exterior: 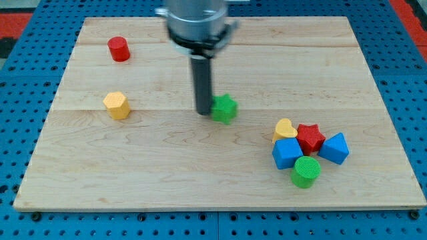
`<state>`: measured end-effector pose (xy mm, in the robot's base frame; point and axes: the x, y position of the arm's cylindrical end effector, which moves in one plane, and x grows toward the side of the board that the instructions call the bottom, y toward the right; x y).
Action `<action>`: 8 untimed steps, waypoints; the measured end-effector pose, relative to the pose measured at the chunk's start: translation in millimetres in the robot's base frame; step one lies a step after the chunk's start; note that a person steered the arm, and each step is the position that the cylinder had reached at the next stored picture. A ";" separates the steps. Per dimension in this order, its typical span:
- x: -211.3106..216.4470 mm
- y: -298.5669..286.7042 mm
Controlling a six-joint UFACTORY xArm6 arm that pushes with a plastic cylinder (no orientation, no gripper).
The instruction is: Move the yellow hexagon closer to the group of blocks
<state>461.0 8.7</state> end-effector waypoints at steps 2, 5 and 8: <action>-38.4 35.3; -82.1 -18.9; 28.3 -167.5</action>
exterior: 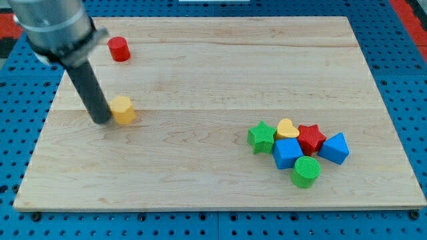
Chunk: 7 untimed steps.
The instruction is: Move the yellow hexagon closer to the group of blocks
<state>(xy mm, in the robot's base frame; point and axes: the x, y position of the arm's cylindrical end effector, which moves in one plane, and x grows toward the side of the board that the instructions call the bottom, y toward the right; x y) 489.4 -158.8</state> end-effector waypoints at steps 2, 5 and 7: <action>-13.5 -16.8; 11.1 186.2; -41.4 162.9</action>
<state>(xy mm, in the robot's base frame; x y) 447.9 4.1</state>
